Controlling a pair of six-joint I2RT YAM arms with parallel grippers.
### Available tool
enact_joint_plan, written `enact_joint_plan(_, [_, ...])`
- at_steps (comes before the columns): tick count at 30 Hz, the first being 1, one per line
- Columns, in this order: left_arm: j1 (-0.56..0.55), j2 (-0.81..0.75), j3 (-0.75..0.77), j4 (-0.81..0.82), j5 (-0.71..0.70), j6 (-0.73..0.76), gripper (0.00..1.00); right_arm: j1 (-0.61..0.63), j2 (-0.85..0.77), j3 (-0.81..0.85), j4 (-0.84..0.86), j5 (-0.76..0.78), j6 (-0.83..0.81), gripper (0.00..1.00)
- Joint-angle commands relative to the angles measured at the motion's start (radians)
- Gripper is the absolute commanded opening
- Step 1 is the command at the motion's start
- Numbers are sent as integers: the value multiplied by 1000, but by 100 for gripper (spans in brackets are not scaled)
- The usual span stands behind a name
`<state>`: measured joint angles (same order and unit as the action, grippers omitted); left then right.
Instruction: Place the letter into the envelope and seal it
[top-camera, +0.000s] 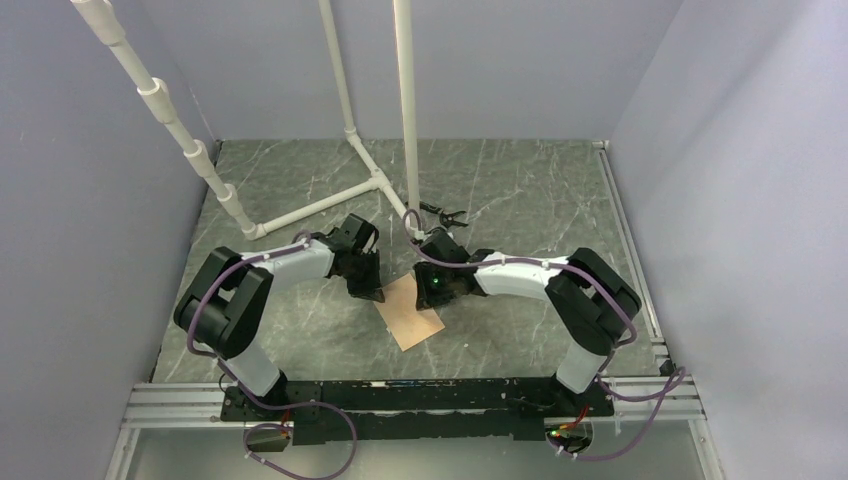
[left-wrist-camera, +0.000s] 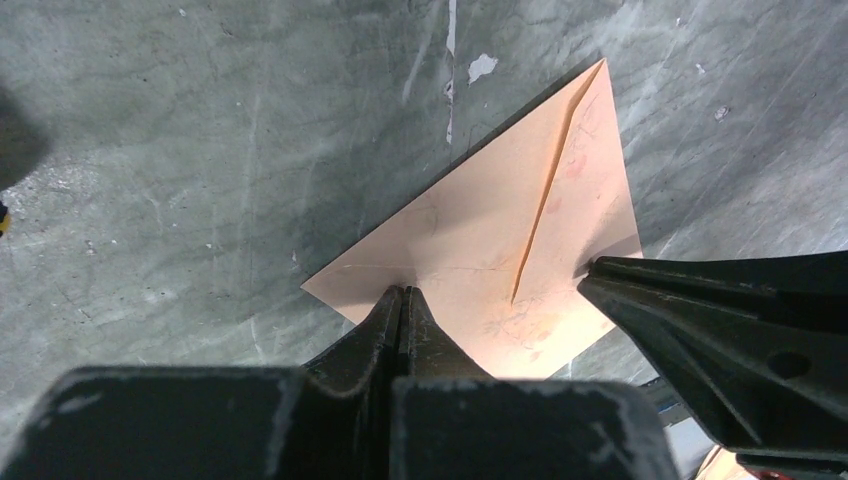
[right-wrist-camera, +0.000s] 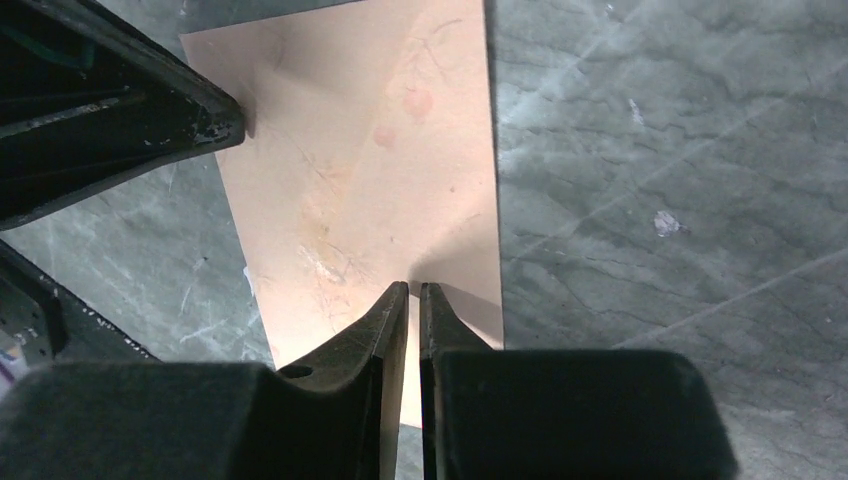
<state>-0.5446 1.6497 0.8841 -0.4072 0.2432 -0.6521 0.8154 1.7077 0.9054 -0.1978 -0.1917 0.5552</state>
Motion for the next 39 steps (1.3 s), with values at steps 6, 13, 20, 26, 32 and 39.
enact_joint_plan(6, [-7,7,-45,29,16,-38,3,100,71,85,-72,256,-91,14])
enact_joint_plan(13, [-4,0,-56,22,2,-29,3,163,117,153,-94,320,-131,15])
enact_joint_plan(20, [0,-11,-65,30,23,-39,3,199,133,150,-71,303,-170,18])
enact_joint_plan(26, [12,-17,-66,39,46,-48,3,205,133,110,-19,264,-179,23])
enact_joint_plan(32, [17,-18,-83,51,60,-55,2,205,163,112,-27,266,-166,27])
enact_joint_plan(39, [18,-22,-101,59,64,-64,2,229,226,158,-128,337,-157,28])
